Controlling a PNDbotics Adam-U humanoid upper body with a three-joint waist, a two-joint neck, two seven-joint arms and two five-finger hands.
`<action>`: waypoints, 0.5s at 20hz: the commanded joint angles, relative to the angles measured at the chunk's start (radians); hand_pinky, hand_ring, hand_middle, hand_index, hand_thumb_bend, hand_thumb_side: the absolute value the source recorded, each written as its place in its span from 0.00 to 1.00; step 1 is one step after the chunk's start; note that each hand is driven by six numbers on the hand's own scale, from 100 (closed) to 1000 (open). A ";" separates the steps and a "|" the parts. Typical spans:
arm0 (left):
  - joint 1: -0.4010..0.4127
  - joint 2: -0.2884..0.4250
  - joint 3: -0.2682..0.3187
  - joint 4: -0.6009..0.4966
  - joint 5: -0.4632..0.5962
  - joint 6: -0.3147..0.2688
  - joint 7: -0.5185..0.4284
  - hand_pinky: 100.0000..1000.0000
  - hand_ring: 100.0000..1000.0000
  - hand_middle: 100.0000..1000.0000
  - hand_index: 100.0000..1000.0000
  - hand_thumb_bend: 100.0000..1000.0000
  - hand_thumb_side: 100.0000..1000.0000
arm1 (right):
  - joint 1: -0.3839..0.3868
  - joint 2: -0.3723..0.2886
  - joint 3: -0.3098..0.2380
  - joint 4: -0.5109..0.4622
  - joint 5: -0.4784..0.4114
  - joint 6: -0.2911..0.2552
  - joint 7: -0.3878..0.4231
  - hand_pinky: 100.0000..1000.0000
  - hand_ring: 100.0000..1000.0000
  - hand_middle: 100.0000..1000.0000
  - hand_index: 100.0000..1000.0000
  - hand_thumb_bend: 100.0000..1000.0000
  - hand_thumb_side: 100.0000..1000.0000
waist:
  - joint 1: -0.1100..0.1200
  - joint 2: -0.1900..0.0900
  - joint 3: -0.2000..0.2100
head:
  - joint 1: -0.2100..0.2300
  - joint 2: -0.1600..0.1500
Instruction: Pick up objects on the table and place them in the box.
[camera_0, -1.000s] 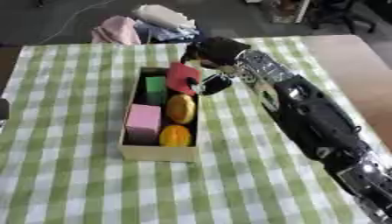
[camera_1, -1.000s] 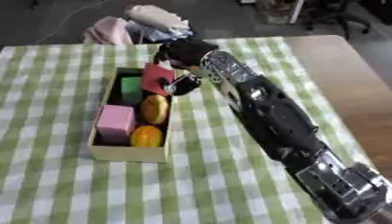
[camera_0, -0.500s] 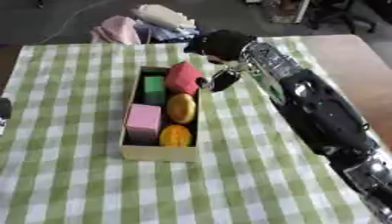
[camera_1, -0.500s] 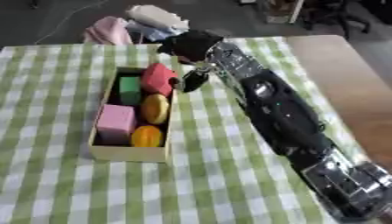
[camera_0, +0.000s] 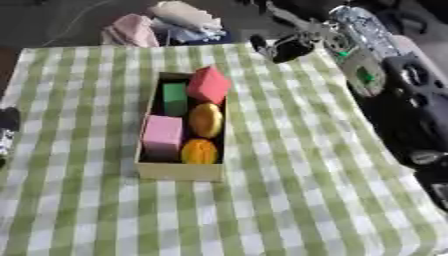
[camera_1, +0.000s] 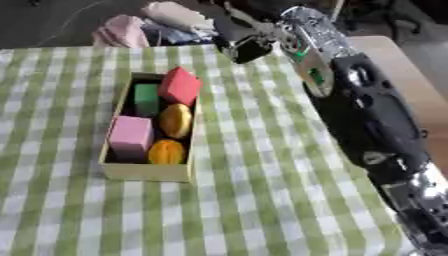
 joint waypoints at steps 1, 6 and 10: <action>-0.005 0.010 0.010 -0.019 -0.003 -0.008 0.010 0.79 0.63 0.64 0.81 0.31 0.55 | 0.048 -0.043 -0.039 -0.146 -0.165 0.044 -0.043 0.66 0.63 0.77 0.94 0.00 0.08 | -0.008 -0.033 -0.001 | 0.015 0.006; 0.000 0.006 0.015 -0.027 0.001 -0.024 0.025 0.79 0.63 0.64 0.81 0.32 0.54 | 0.226 -0.009 -0.096 -0.313 -0.416 0.100 -0.159 0.64 0.59 0.74 0.93 0.00 0.29 | -0.004 -0.029 -0.005 | 0.042 0.008; 0.006 -0.008 0.016 -0.030 0.004 -0.042 0.036 0.79 0.64 0.64 0.81 0.33 0.53 | 0.356 0.063 -0.130 -0.380 -0.550 0.103 -0.242 0.63 0.58 0.72 0.92 0.00 0.37 | 0.004 -0.025 -0.014 | 0.071 0.014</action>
